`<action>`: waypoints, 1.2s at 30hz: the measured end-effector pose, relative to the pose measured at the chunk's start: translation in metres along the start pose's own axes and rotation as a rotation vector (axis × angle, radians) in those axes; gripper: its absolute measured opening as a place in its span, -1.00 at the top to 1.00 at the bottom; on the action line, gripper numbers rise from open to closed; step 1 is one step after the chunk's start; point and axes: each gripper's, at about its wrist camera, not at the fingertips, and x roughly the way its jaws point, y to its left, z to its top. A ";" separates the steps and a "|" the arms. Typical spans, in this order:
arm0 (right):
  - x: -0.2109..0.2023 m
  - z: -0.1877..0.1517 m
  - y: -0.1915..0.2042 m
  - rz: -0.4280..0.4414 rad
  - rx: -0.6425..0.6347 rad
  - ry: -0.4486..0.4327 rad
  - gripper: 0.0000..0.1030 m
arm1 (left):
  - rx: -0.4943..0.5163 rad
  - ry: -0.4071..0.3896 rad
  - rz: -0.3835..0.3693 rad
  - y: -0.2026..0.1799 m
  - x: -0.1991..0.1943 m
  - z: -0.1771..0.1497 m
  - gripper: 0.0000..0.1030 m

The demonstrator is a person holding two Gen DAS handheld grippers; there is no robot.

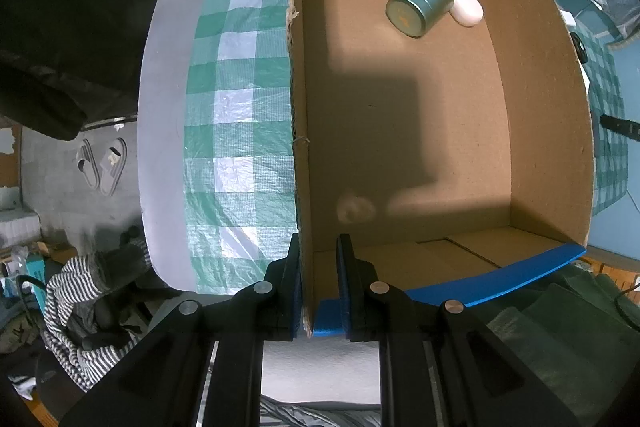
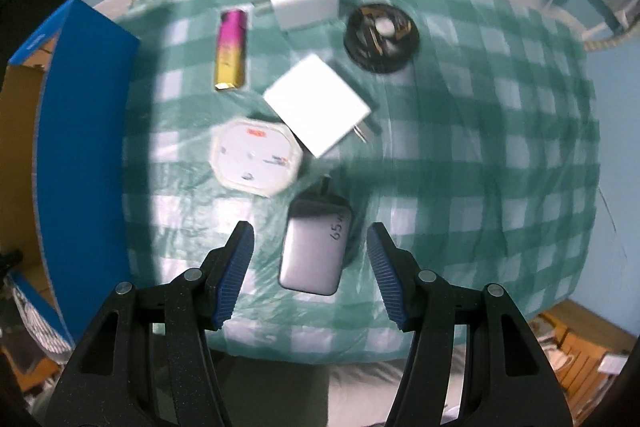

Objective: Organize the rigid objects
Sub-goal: 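Grasp the grey rectangular charger with the right gripper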

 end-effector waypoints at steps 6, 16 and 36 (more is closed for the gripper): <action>0.025 -0.004 -0.008 -0.001 0.045 0.015 -0.14 | 0.003 0.005 0.005 -0.001 0.002 0.001 0.71; 0.051 -0.001 -0.009 -0.020 0.062 0.039 -0.08 | 0.003 0.009 -0.001 0.002 0.002 0.000 0.71; 0.065 -0.003 0.010 -0.042 0.007 0.040 0.21 | 0.003 0.012 -0.002 0.003 0.004 0.002 0.71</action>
